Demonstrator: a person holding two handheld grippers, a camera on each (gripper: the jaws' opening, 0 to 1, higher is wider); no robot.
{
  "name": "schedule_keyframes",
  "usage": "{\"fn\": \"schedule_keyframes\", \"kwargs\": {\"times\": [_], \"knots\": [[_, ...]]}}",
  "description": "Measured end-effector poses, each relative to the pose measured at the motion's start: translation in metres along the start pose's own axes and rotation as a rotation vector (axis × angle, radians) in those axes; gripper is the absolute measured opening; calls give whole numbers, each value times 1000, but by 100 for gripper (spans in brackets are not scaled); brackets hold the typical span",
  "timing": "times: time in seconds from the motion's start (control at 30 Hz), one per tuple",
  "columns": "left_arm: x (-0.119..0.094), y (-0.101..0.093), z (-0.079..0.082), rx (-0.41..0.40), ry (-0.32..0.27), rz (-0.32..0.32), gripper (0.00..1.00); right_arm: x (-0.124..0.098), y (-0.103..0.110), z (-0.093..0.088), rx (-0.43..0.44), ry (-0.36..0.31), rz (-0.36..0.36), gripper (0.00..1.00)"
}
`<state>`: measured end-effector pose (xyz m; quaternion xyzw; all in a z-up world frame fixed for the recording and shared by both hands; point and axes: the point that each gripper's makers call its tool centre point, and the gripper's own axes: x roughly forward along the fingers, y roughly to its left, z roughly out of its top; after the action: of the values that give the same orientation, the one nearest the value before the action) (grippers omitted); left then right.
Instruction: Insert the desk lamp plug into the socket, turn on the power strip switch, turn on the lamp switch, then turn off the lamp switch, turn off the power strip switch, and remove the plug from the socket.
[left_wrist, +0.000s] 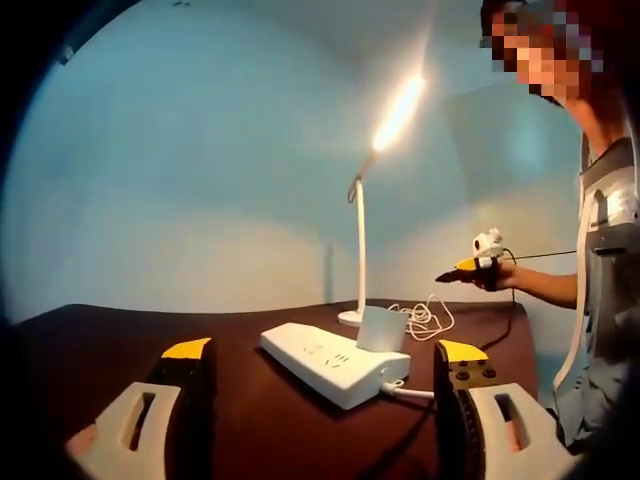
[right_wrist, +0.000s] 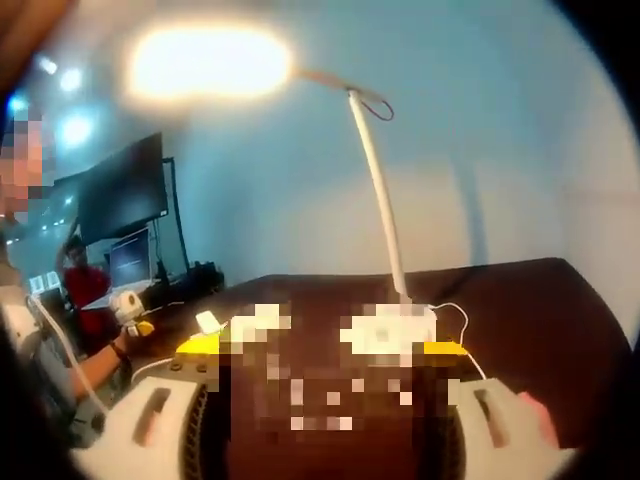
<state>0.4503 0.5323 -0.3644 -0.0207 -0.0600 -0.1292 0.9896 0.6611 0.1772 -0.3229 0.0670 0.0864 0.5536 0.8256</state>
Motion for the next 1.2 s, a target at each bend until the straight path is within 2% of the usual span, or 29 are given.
{"fn": "schedule_keyframes", "kwargs": {"times": [0.3, 0.43, 0.53, 0.8, 1.13, 1.2], "knots": [[-1, -1, -2, -4, 17, -13, 78, 17, -18, 7, -17, -3, -22, 63], [-2, -6, -6, -16, 38, -45, 70, 23, -27, 7, -8, -6, -36, 59], [-1, -7, -7, -7, 46, -45, 71, 29, -32, 14, -2, -19, -39, 55], [-2, -4, -1, -1, 11, -26, 76, 52, -43, 31, -61, -12, -45, 42], [-1, -6, -3, 6, 28, -28, 75, 81, -47, 34, -90, -3, -49, 31], [-1, -6, -3, 8, 29, -28, 75, 84, -51, 36, -92, -8, -57, 25]]}}
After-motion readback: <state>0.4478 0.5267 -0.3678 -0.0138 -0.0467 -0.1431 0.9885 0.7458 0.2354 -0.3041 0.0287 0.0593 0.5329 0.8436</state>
